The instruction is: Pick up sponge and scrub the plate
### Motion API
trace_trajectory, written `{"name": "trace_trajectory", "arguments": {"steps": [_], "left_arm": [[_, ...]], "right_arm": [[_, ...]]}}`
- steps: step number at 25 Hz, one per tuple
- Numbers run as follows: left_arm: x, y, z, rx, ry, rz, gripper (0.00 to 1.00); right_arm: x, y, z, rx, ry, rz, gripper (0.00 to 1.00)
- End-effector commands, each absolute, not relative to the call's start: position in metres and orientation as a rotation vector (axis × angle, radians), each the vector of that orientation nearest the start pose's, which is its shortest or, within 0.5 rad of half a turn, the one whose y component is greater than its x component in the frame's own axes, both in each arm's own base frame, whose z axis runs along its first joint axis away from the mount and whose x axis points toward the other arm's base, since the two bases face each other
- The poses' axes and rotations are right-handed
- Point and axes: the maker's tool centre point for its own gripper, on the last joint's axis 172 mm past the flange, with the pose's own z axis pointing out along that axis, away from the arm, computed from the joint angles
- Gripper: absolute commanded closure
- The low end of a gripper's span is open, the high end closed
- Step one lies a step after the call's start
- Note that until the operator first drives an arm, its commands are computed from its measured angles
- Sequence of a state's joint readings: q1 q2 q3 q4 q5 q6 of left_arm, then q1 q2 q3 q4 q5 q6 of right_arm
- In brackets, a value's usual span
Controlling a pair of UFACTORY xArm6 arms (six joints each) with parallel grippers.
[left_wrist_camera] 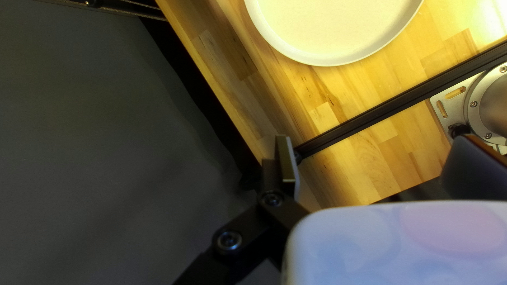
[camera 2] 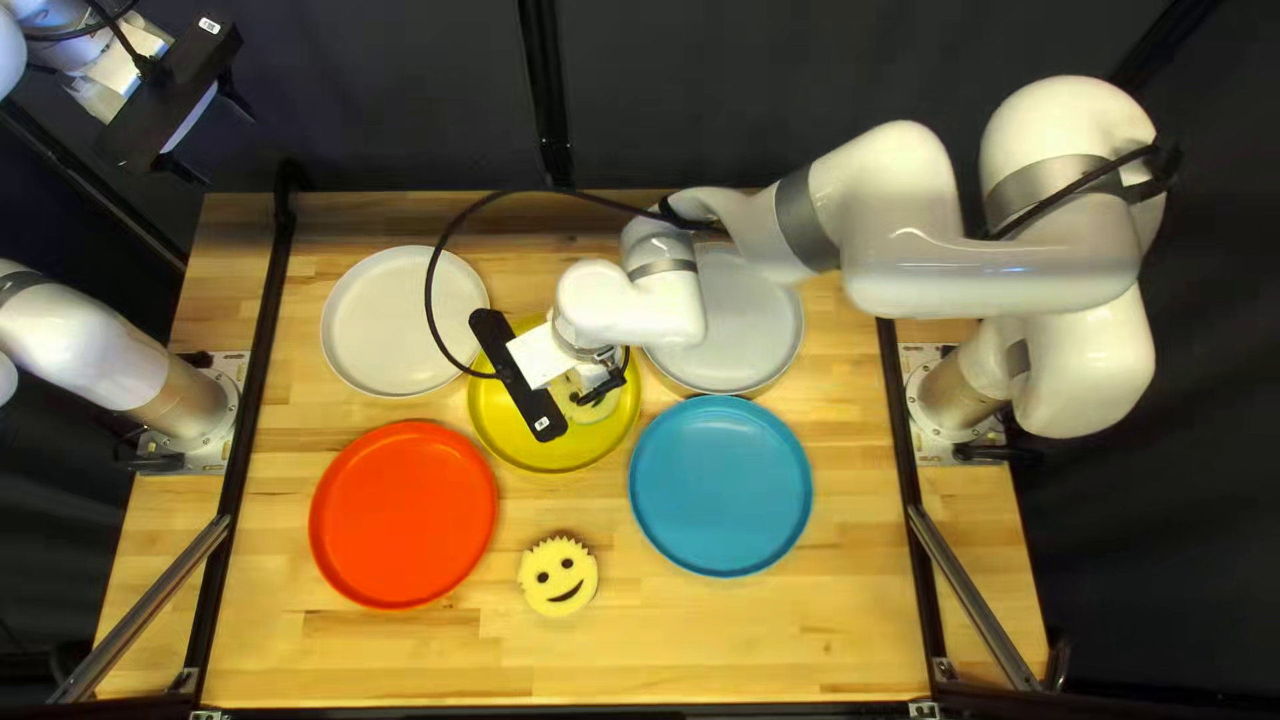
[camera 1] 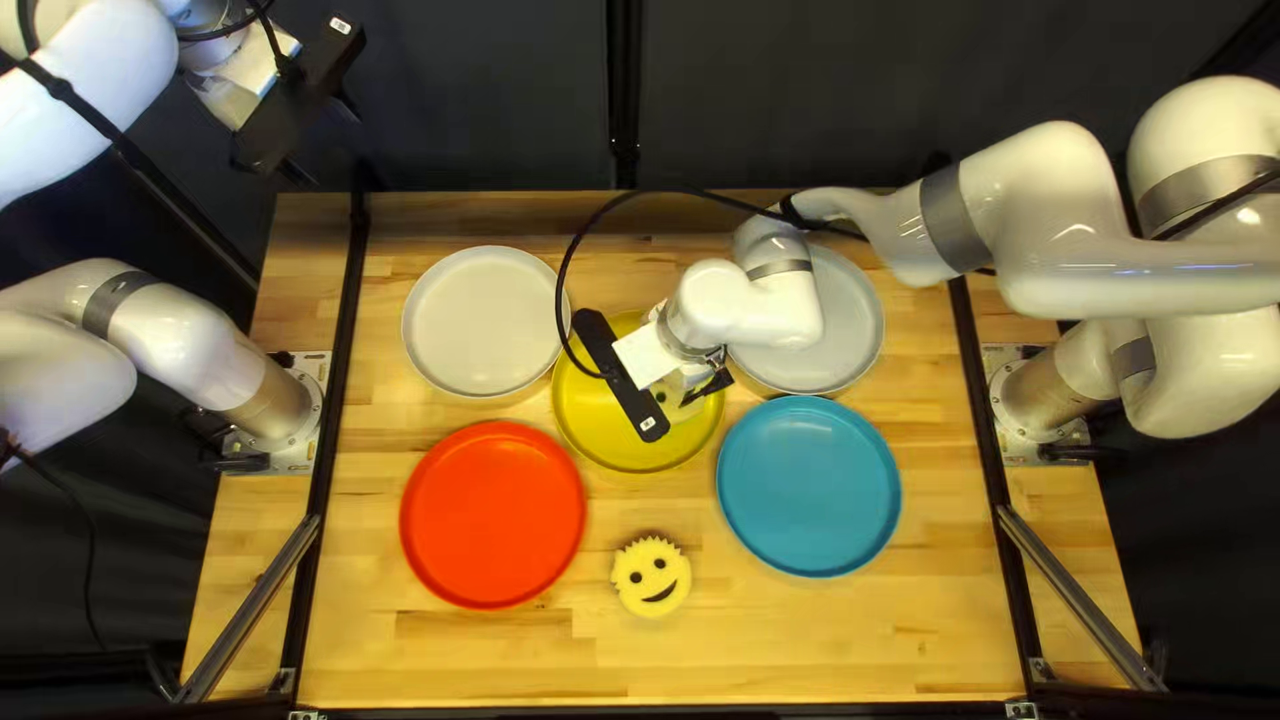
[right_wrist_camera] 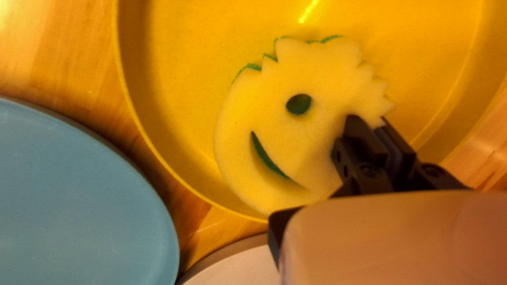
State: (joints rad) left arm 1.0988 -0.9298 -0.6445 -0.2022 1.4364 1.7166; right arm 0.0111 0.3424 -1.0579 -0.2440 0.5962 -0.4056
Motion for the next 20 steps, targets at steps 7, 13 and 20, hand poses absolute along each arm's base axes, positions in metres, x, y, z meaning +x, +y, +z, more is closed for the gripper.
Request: {"name": "trace_trajectory", "arguments": {"steps": [7, 13, 20], "left_arm": [[0.163, 0.207, 0.308, -2.883, 0.899, -0.336, 0.00], [0.163, 0.207, 0.308, -2.883, 0.899, -0.336, 0.00], [0.163, 0.207, 0.308, -2.883, 0.899, -0.336, 0.00]], "right_arm": [[0.532, -0.053, 0.049, -3.171, -1.039, -0.132, 1.00], [0.526, -0.075, 0.059, -3.203, -1.064, -0.154, 1.00], [0.530, -0.069, 0.056, -3.199, -1.103, -0.176, 1.00]]}}
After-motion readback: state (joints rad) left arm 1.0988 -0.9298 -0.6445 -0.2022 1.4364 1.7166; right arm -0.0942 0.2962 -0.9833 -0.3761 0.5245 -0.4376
